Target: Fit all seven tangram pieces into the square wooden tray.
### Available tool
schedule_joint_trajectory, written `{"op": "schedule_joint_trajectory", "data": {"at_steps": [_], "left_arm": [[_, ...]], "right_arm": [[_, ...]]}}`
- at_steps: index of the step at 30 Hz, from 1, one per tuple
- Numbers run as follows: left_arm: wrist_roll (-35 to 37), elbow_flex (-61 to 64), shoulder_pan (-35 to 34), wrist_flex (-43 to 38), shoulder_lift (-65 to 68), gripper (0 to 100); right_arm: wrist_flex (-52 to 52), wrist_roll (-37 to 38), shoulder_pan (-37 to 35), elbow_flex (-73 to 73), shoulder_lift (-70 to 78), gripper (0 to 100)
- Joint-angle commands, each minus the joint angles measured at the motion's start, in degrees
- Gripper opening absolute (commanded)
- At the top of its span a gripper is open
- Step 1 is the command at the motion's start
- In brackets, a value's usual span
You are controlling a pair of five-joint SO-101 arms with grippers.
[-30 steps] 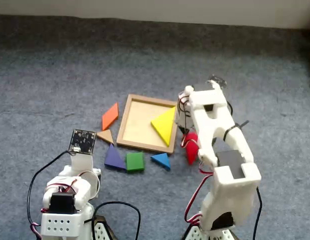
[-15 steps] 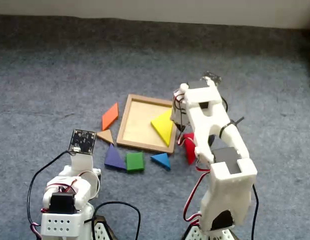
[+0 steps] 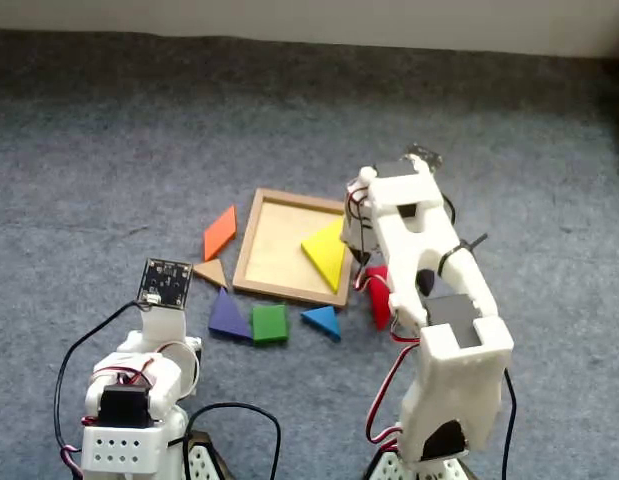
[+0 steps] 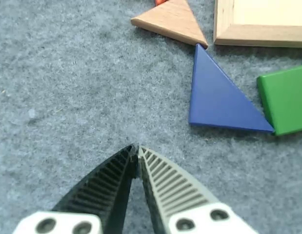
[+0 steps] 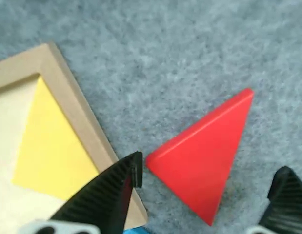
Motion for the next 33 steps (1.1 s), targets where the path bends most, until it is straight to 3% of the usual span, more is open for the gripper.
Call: {"op": "schedule_joint_trajectory", "data": {"at_steps": [1, 10, 16, 33], "left_arm": [[0.4, 1.1, -0.7, 0.2, -1.7, 1], [0.4, 1.1, -0.7, 0.2, -1.7, 1], [0.4, 1.1, -0.7, 0.2, -1.7, 1], [0.4, 1.1, -0.7, 0.2, -1.7, 1]], "right_arm": [[-2.6, -0.3, -0.5, -2.8, -0.7, 39.3], [-2.3, -0.3, -0.4, -3.1, 4.7, 39.3], [3.6, -0.3, -0.2, -6.2, 6.3, 39.3], [3.6, -0.7, 0.4, -6.2, 6.5, 39.2]]}}
